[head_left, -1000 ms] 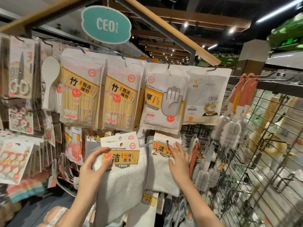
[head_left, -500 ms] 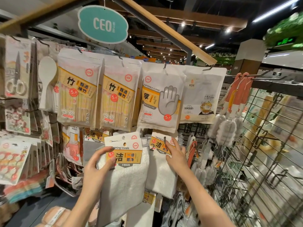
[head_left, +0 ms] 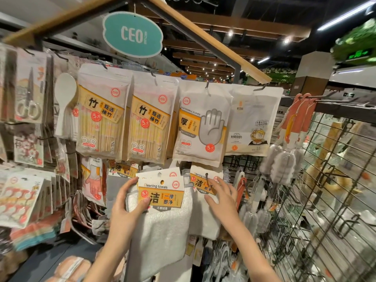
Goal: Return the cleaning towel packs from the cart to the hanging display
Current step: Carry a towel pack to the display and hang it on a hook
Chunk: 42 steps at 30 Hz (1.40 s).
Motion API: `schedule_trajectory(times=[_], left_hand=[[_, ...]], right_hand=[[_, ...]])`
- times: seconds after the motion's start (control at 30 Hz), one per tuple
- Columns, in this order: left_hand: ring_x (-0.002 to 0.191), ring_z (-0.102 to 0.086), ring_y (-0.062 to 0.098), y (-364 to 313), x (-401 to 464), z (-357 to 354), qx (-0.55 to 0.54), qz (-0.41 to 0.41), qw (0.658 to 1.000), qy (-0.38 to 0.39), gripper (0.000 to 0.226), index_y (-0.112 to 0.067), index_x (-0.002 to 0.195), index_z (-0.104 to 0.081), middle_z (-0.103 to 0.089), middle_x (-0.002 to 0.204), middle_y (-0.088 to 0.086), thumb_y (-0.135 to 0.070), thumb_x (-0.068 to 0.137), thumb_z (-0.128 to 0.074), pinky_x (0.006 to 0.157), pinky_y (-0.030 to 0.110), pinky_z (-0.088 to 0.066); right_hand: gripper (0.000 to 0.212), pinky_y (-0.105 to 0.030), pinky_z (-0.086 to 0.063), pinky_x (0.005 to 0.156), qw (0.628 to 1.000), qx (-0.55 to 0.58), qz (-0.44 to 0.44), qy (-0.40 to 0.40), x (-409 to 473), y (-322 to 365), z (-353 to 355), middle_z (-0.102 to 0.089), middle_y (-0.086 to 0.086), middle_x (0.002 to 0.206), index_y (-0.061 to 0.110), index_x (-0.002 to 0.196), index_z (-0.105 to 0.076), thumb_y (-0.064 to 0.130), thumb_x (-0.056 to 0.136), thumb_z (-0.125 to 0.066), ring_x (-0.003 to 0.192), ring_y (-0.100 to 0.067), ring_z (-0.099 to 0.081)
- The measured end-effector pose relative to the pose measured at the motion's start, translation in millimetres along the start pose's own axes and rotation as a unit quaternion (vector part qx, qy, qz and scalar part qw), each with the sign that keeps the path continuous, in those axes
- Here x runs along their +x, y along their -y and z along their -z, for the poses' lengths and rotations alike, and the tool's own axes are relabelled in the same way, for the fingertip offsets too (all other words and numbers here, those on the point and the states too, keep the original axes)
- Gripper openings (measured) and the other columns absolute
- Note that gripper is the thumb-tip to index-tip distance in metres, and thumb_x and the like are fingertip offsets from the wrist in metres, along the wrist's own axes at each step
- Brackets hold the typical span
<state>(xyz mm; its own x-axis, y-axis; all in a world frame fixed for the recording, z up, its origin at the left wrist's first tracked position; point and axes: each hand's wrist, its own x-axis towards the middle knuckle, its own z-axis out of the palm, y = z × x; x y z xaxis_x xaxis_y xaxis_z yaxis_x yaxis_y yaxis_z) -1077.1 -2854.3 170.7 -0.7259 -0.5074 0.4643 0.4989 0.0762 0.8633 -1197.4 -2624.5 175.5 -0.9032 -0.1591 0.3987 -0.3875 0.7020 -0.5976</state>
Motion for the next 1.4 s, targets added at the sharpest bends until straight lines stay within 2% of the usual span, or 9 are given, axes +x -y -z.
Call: schedule_trajectory(times=[0.27, 0.37, 0.47, 0.6, 0.77, 0.93, 1.07, 1.23, 1.4], left_hand=[[0.101, -0.050, -0.021, 0.6, -4.0, -6.1, -0.007, -0.006, 1.000, 0.021, 0.055, -0.046, 0.113, -0.055, -0.055, 0.117, -0.031, -0.004, 0.080, -0.071, 0.063, 0.003, -0.046], [0.102, -0.050, -0.021, 0.1, -5.0, -7.3, -0.012, -0.003, 1.000, 0.021, 0.056, -0.049, 0.111, -0.056, -0.056, 0.113, -0.036, -0.006, 0.081, -0.071, 0.064, 0.004, -0.047], [0.102, -0.050, -0.021, 0.6, -5.1, -7.8, -0.011, -0.004, 1.000, 0.015, 0.056, -0.049, 0.112, -0.056, -0.056, 0.115, -0.032, -0.005, 0.080, -0.071, 0.064, 0.004, -0.047], [0.110, -0.053, -0.010, 3.2, -5.2, -8.4, -0.011, 0.010, 1.000, 0.023, 0.056, -0.050, 0.115, -0.056, -0.056, 0.115, -0.036, -0.009, 0.081, -0.071, 0.074, 0.024, -0.053], [0.106, -0.059, -0.004, 3.2, -7.3, -11.9, -0.033, 0.013, 0.999, 0.025, 0.053, -0.045, 0.118, -0.058, -0.059, 0.115, -0.031, -0.008, 0.082, -0.070, 0.066, 0.017, -0.054], [0.104, -0.060, -0.005, 1.4, -7.8, -13.7, -0.034, 0.013, 0.999, 0.019, 0.054, -0.049, 0.114, -0.057, -0.059, 0.115, -0.031, -0.006, 0.082, -0.069, 0.065, 0.017, -0.054], [0.105, -0.057, -0.007, 0.7, -7.9, -18.0, -0.029, 0.004, 0.999, 0.015, 0.055, -0.050, 0.112, -0.057, -0.057, 0.115, -0.033, -0.006, 0.082, -0.070, 0.065, 0.016, -0.053], [0.114, -0.054, -0.002, 3.9, -7.6, -18.1, -0.024, 0.020, 0.999, 0.008, 0.054, -0.048, 0.115, -0.057, -0.055, 0.118, -0.035, -0.012, 0.079, -0.074, 0.067, 0.020, -0.056], [0.115, -0.056, 0.003, 1.6, -10.5, -19.7, -0.043, 0.044, 0.998, 0.017, 0.052, -0.046, 0.116, -0.057, -0.057, 0.123, -0.023, -0.028, 0.071, -0.075, 0.079, 0.027, -0.057]], right_hand=[[0.036, -0.024, -0.016, 0.106, 0.995, 0.094, 0.035, 0.003, -16.6, 41.4, 6.7, -0.040, 0.016, 0.136, 0.031, 0.133, -0.046, 0.035, 0.098, -0.042, 0.132, -0.010, -0.019], [0.036, -0.027, -0.019, 0.111, 0.990, 0.131, 0.039, 0.022, -20.6, 49.8, 6.2, -0.039, 0.020, 0.130, 0.033, 0.133, -0.045, 0.036, 0.099, -0.038, 0.132, -0.010, -0.022], [0.036, -0.027, -0.022, 0.108, 0.987, 0.153, 0.041, 0.031, -22.4, 56.1, 5.7, -0.040, 0.021, 0.132, 0.036, 0.133, -0.044, 0.038, 0.097, -0.043, 0.131, -0.007, -0.021], [0.038, -0.017, -0.019, 0.098, 0.986, 0.151, 0.063, 0.037, -24.4, 64.5, 3.6, -0.037, 0.027, 0.122, 0.042, 0.130, -0.042, 0.039, 0.093, -0.051, 0.124, -0.003, -0.022], [0.043, -0.023, -0.018, 0.108, 0.987, 0.143, 0.053, 0.041, -26.9, 68.6, 0.1, -0.031, 0.016, 0.128, 0.040, 0.131, -0.044, 0.039, 0.090, -0.057, 0.127, -0.005, -0.019], [0.044, -0.017, -0.022, 0.101, 0.984, 0.164, 0.062, 0.009, -29.1, 73.3, 5.6, -0.033, 0.015, 0.118, 0.048, 0.112, -0.047, 0.027, 0.082, -0.070, 0.119, -0.003, -0.026], [0.054, -0.001, -0.031, 0.090, 0.976, 0.208, 0.059, 0.005, -34.8, 74.2, 4.9, -0.041, 0.014, 0.114, 0.048, 0.106, -0.043, 0.012, 0.078, -0.072, 0.106, 0.015, -0.039], [0.051, -0.015, -0.043, 0.083, 0.962, 0.272, 0.013, 0.013, -36.8, 70.8, 0.7, -0.059, 0.016, 0.106, 0.043, 0.104, -0.046, 0.004, 0.079, -0.069, 0.098, 0.015, -0.049], [0.049, -0.012, -0.045, 0.075, 0.953, 0.302, -0.021, -0.018, -35.2, 66.8, 0.4, -0.062, 0.013, 0.102, 0.041, 0.104, -0.050, 0.002, 0.080, -0.068, 0.096, 0.010, -0.054]])
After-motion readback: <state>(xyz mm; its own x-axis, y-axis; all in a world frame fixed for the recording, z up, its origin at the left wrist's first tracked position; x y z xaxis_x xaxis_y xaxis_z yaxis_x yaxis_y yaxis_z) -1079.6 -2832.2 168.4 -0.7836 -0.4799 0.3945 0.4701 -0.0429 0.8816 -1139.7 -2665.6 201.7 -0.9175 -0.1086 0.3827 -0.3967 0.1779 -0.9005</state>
